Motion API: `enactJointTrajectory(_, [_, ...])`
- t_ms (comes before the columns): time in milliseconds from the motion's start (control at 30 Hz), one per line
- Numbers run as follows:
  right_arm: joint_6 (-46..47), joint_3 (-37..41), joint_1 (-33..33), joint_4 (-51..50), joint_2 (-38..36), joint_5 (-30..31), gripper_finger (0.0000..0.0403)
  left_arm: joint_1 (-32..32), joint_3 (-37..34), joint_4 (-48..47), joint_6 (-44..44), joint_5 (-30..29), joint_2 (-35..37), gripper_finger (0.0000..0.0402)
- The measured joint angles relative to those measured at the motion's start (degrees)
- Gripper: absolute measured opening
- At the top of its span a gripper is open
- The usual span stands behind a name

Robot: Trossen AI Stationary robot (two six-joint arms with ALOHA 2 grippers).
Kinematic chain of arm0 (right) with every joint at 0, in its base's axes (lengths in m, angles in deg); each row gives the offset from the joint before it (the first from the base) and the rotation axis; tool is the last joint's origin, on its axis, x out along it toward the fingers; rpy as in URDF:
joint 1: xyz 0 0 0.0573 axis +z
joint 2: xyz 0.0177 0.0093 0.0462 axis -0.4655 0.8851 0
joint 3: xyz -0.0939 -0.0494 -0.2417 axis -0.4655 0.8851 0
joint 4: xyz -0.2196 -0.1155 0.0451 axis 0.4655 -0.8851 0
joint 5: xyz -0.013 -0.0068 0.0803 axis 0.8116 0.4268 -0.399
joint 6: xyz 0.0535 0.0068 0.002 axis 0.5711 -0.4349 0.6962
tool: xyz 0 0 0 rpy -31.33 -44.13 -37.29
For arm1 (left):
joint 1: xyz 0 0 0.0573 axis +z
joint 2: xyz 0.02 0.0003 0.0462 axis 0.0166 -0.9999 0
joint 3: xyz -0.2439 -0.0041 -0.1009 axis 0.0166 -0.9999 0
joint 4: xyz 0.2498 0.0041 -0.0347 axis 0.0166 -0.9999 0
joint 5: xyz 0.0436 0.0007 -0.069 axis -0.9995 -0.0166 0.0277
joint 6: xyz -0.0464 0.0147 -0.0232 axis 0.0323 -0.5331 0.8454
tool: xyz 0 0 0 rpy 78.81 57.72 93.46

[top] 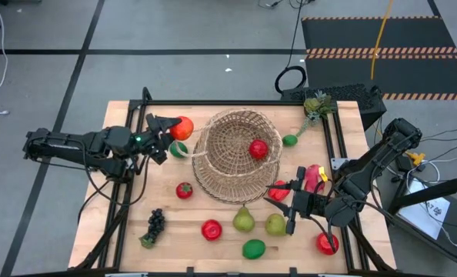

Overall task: Build produce basket
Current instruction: Put the top orange apple into the basket

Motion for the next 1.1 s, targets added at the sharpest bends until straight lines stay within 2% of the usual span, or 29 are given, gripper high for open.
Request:
enactJointTrajectory(267, [0.0, 0.0, 0.0, 0.0, 0.0, 0.0, 0.0148, 0.0, 0.0, 0.0, 10.9, 0.0, 0.0, 0.0353])
enactJointTrajectory(467, [0.0, 0.0, 0.0, 0.0, 0.0, 0.0, 0.0148, 0.0, 0.0, 0.0, 22.6, 0.0, 0.0, 0.0354])
enactJointTrajectory(733, [0.0, 0.0, 0.0, 0.0, 0.0, 0.0, 0.0148, 0.0, 0.0, -0.1, 41.5, 0.0, 0.0, 0.0354])
enactJointTrajectory(1100, [2.6, 0.0, 0.0, 0.0, 0.0, -0.1, 0.0148, 0.0, 0.0, -0.1, 73.2, 0.0, 0.0, 0.0354])
